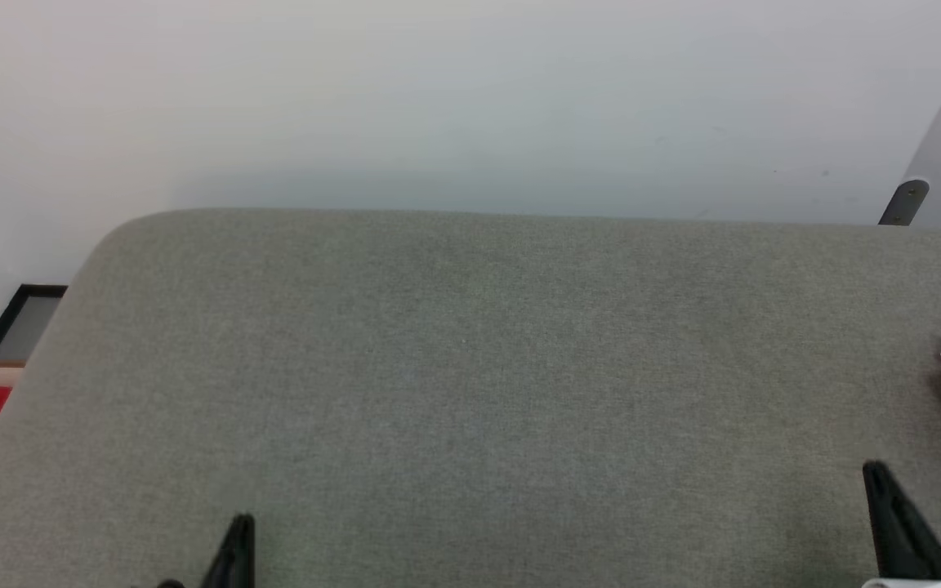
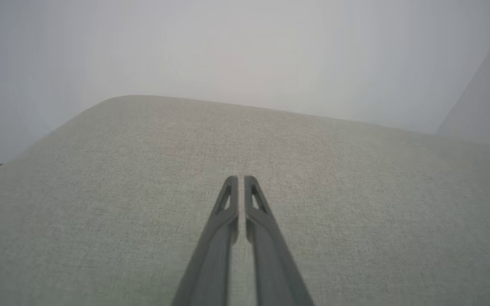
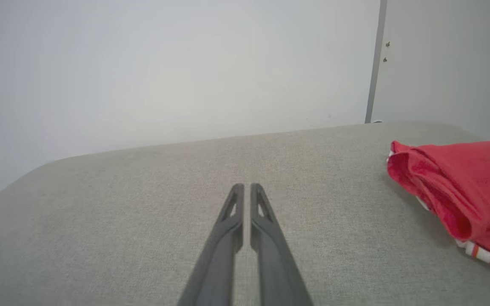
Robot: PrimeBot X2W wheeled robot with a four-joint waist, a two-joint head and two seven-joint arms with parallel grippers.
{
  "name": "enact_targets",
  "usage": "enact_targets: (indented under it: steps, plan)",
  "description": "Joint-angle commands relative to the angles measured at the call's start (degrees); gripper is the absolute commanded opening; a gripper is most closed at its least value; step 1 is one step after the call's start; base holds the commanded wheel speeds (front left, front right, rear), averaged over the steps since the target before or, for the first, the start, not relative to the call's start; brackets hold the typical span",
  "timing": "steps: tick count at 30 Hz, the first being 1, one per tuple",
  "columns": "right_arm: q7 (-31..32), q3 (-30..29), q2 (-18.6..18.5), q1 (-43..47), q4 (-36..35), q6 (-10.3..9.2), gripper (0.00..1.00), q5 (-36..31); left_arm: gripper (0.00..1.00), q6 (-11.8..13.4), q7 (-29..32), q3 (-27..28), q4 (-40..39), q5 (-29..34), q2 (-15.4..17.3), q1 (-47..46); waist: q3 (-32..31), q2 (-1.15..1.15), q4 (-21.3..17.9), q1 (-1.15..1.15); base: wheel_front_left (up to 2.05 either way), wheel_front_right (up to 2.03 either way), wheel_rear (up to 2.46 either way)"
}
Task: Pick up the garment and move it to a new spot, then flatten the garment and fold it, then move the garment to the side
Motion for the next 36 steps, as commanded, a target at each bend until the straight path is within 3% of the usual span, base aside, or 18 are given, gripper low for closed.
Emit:
enact_targets:
  steps: [1,36]
  plan:
    - [0.0,0.0,0.0,0.0,0.1,0.00,0.00,0.0,0.00,0.0,0.0,0.0,0.1,0.0,0.0,0.0,0.0,0.00,0.0,0.00,0.00,0.00,0.00]
    - [5.2,-1.4,3.0,-5.6,5.2,-0.02,0.00,29.3,0.00,-0.1,8.8,2.0,2.0,-32.3,-1.7,-6.2,0.6,0.00,-0.6,0.00,0.00,0.00,0.00]
